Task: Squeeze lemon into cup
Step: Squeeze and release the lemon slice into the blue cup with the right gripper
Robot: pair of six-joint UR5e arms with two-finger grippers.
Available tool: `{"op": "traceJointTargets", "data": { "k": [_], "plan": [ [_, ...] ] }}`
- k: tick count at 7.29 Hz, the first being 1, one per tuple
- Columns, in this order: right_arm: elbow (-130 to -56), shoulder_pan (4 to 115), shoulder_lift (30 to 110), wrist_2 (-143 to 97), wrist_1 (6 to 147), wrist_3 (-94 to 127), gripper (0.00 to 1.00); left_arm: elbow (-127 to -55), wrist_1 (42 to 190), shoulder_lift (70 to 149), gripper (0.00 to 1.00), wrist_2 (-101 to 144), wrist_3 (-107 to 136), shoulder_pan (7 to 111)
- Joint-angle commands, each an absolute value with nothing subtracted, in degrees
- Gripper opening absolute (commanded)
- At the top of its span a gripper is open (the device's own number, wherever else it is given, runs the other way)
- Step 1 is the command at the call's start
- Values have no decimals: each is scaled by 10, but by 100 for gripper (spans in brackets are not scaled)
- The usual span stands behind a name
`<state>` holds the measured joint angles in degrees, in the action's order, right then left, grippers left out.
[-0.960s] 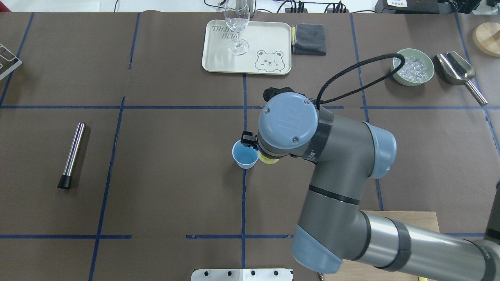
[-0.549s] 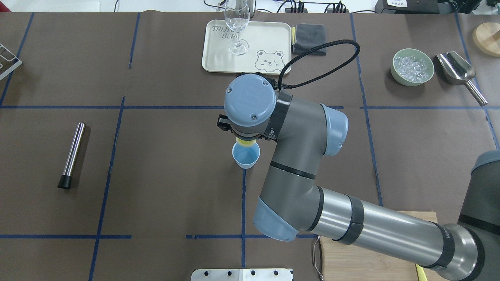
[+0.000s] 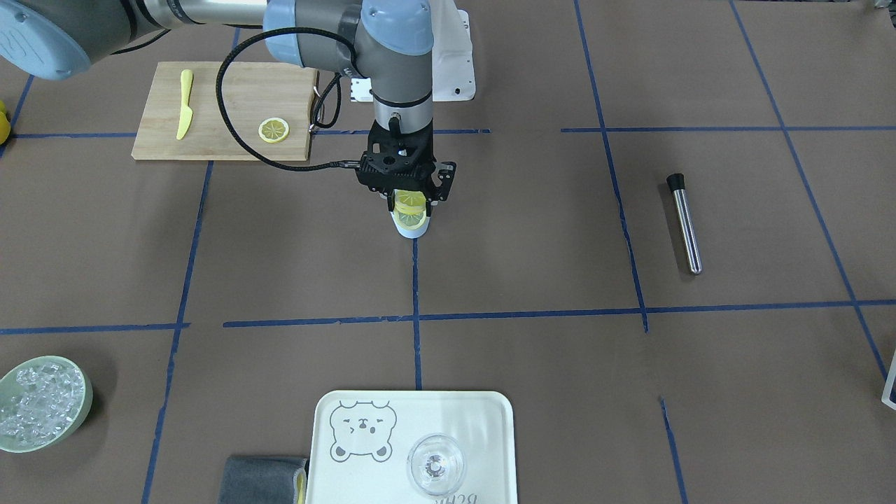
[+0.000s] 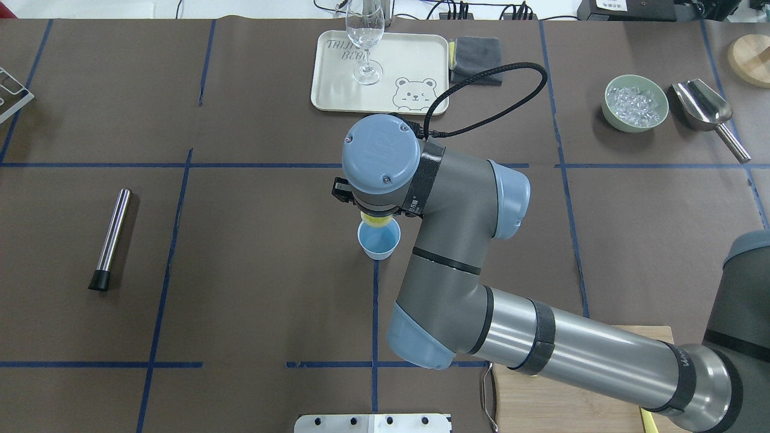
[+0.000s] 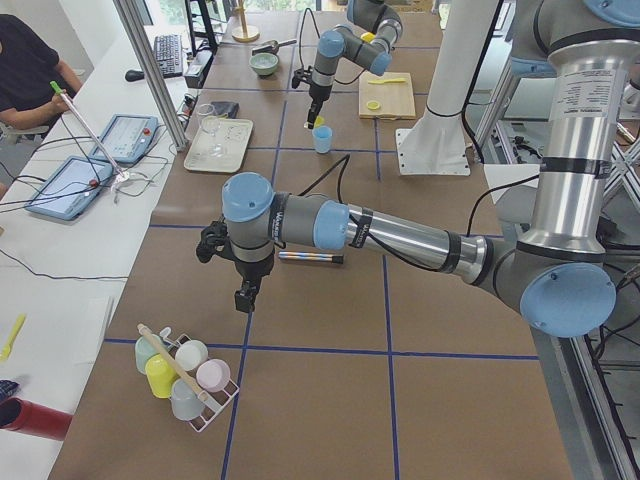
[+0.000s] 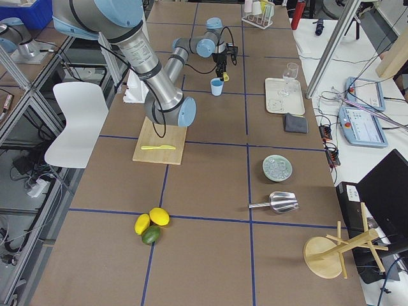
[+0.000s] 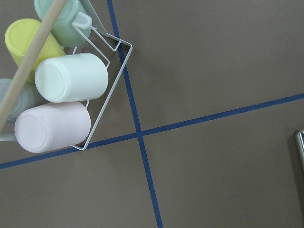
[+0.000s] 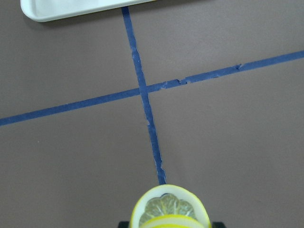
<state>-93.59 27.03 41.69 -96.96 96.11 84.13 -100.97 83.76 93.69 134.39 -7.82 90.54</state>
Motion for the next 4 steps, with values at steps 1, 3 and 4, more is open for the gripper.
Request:
{"op": "traceJointTargets", "data": {
  "k": [1, 3, 4],
  "plan": [
    [-936, 260, 418, -969, 962, 844, 64, -1010, 838, 937, 100, 1344, -78, 905],
    [-937, 258, 418, -970, 962, 844, 64, -1011, 838, 937, 100, 1346, -78, 905],
    [-937, 257, 421, -970, 962, 844, 64, -1010, 838, 937, 100, 1345, -78, 906]
  ]
}}
